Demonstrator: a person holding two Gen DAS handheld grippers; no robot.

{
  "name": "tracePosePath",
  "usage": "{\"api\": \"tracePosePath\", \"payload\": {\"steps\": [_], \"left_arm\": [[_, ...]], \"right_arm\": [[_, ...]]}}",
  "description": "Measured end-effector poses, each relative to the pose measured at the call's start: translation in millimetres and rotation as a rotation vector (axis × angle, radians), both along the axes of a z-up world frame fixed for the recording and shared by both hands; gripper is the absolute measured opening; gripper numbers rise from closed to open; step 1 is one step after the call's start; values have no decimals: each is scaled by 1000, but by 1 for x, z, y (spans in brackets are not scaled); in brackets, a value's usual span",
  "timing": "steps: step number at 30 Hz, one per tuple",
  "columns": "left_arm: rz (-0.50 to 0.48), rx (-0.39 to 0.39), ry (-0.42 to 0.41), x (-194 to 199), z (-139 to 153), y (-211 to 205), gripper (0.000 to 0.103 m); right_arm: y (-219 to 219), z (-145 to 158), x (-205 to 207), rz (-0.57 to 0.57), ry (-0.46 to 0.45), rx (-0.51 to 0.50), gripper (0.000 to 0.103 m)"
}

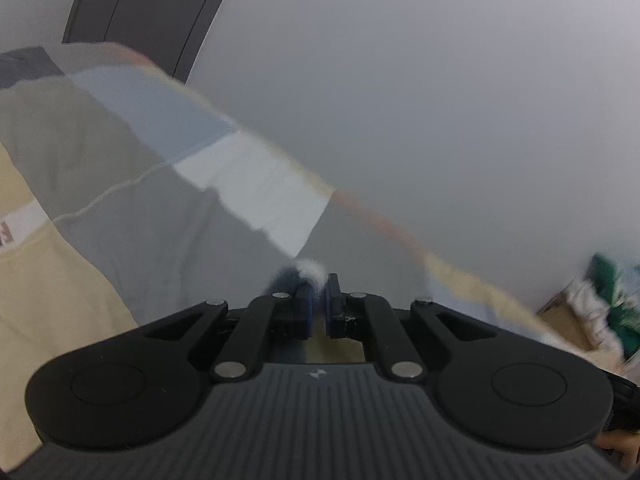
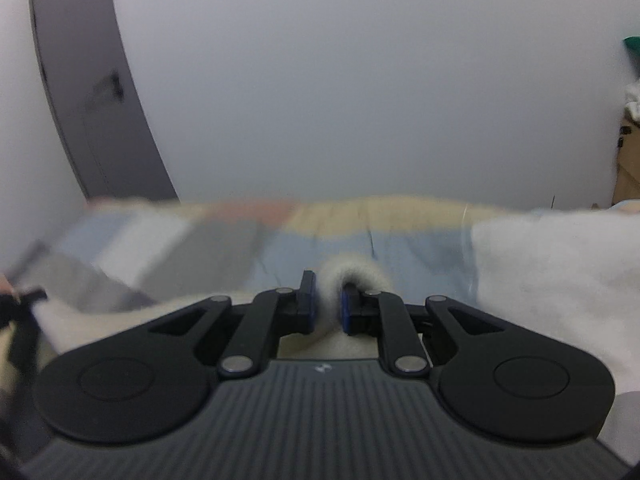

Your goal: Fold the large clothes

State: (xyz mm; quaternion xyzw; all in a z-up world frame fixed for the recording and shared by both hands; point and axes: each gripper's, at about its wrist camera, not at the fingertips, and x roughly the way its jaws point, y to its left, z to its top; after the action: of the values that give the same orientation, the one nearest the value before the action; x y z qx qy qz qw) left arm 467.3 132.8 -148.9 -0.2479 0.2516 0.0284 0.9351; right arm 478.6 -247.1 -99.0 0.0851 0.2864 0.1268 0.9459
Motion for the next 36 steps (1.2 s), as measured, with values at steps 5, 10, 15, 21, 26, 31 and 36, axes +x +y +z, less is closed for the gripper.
{"api": "tracePosePath", "payload": {"steps": [5, 10, 15, 21, 26, 31, 36], "left_arm": [[1, -8, 58, 9, -18, 3, 7], [-27, 10, 57, -19, 1, -5, 9], [-6, 41, 43, -54, 26, -12, 27], [-19, 93, -2, -122, 62, -26, 30], [-47, 106, -10, -196, 87, -42, 30], [-73, 119, 14, -265, 101, -58, 32], [-80, 141, 38, -322, 112, -72, 34]], "right_arm": [[4, -26, 13, 15, 28, -31, 16], [4, -20, 5, 1, 11, -45, 17], [4, -16, -3, 2, 13, -17, 44], [4, 14, -60, 2, -19, 15, 60], [1, 41, -131, -5, -52, -5, 60], [-7, 59, -211, -11, -59, -51, 60], [-18, 70, -284, -14, -45, -74, 60]]}}
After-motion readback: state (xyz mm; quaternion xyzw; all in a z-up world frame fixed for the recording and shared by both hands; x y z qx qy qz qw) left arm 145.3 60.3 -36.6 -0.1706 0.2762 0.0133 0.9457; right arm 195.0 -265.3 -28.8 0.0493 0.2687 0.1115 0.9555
